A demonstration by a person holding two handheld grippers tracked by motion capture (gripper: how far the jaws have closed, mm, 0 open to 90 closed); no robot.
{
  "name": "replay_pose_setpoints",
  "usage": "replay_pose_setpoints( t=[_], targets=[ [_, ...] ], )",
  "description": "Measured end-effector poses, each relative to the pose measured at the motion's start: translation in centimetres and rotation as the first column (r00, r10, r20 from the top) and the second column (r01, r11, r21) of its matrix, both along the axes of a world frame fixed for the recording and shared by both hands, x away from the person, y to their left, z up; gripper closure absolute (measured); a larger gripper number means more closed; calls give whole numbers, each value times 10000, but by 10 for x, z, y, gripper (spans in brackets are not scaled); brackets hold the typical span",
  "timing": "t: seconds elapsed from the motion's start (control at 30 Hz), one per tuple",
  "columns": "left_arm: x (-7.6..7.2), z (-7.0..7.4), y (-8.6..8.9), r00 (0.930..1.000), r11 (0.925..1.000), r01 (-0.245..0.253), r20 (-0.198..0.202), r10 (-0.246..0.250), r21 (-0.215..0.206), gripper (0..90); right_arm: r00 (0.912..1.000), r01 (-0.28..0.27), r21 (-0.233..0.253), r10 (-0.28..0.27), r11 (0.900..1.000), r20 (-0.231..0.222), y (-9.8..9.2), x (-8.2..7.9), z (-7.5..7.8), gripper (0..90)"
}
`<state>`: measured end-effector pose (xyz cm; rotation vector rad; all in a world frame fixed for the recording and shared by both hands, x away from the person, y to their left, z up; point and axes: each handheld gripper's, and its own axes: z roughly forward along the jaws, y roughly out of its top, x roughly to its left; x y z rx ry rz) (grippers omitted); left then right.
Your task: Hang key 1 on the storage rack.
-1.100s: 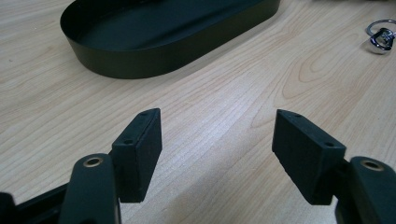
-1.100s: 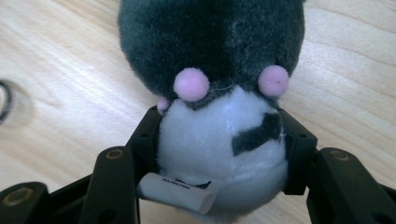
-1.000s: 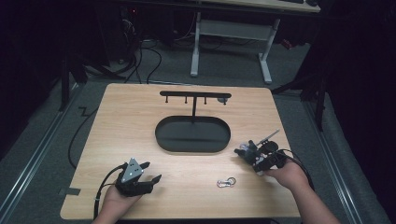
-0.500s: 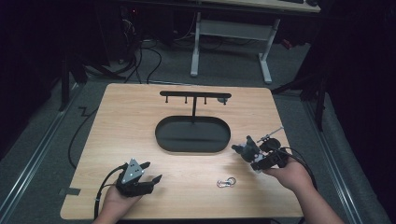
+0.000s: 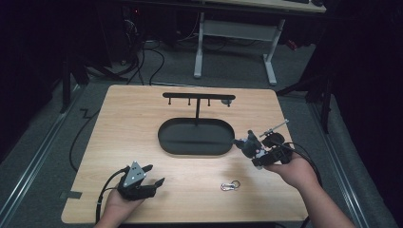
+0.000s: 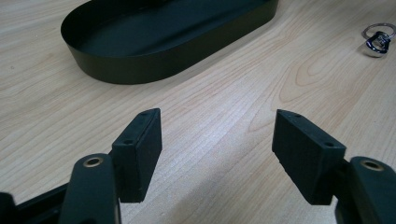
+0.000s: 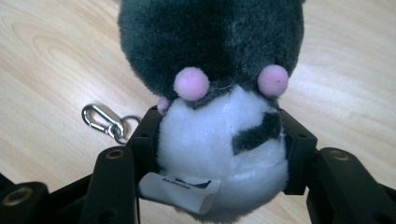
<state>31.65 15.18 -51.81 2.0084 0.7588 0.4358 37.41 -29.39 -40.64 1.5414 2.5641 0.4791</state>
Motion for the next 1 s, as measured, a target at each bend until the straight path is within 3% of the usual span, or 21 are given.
replay_pose_setpoints(
  t=[0.33, 0.73, 1.0],
  targets=[
    [0, 0, 0, 10000, 10000, 35, 14, -35, 11, 338, 9999, -41, -65, 42, 10000, 96, 11, 11, 18, 465],
    [1, 0, 2, 10000, 10000, 82, 0, -82, 9, 339, 10000, 76, 194, -75, 9998, -56, 23, 25, 37, 466],
    [1, 0, 2, 10000, 10000, 79, 19, -79, -48, 339, 9996, 243, 369, -249, 9990, 152, 28, 34, 51, 468]
  ],
)
